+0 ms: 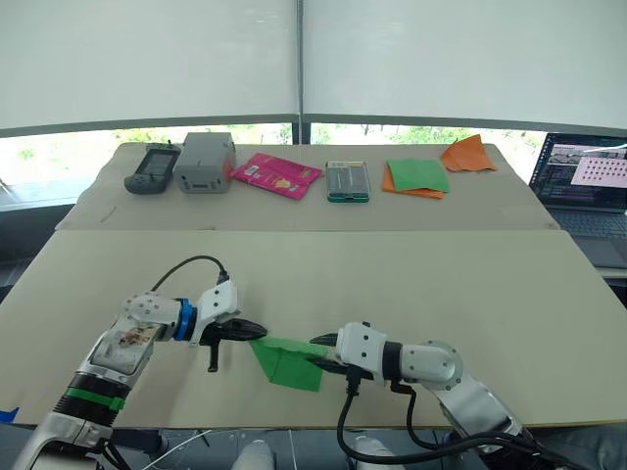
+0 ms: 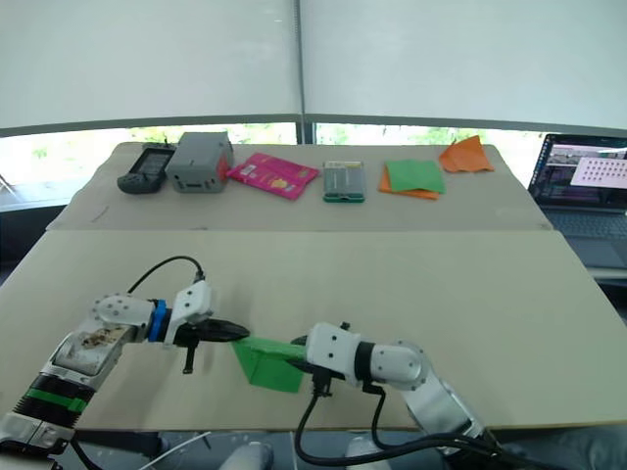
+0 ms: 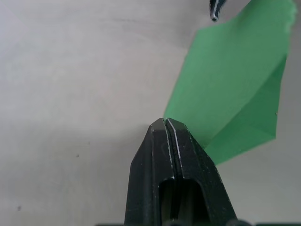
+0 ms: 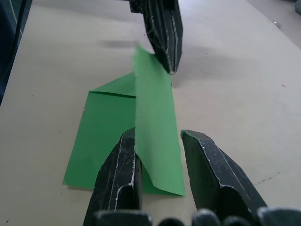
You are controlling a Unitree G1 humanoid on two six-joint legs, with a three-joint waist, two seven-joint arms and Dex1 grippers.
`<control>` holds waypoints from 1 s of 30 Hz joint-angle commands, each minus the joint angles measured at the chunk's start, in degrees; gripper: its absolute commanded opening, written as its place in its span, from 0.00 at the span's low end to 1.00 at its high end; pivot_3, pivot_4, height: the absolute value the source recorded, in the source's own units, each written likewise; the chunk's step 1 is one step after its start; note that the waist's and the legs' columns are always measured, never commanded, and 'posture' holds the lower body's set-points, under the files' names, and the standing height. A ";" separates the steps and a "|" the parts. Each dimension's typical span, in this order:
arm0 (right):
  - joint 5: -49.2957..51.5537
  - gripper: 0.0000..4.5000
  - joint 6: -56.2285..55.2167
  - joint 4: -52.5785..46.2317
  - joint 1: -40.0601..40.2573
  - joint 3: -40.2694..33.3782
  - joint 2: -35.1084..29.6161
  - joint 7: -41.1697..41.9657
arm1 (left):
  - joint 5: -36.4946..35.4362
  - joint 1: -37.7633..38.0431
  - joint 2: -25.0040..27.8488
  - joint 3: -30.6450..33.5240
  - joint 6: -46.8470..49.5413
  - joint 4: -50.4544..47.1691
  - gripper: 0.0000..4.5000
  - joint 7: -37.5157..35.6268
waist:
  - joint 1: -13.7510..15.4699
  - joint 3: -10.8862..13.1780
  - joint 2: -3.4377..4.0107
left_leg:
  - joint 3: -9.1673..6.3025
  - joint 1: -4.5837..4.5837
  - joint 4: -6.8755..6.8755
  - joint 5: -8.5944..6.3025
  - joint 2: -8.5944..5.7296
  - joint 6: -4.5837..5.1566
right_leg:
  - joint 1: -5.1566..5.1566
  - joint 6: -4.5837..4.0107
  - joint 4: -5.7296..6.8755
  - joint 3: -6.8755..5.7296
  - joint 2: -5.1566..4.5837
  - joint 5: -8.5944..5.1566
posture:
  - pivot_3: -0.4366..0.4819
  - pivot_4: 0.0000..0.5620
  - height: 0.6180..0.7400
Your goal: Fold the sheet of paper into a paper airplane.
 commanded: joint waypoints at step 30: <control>0.78 0.01 -2.48 -0.90 -2.94 1.27 -0.18 5.32 | 7.83 -1.52 1.15 -2.69 -11.50 4.90 0.00 -0.27 | 0.06 -0.11 0.08 | 0.00 0.06 0.06 0.00 0.00 0.00 | 0.10 0.00 0.15 0.00 0.00 -0.03 | 0.48 0.27 1.00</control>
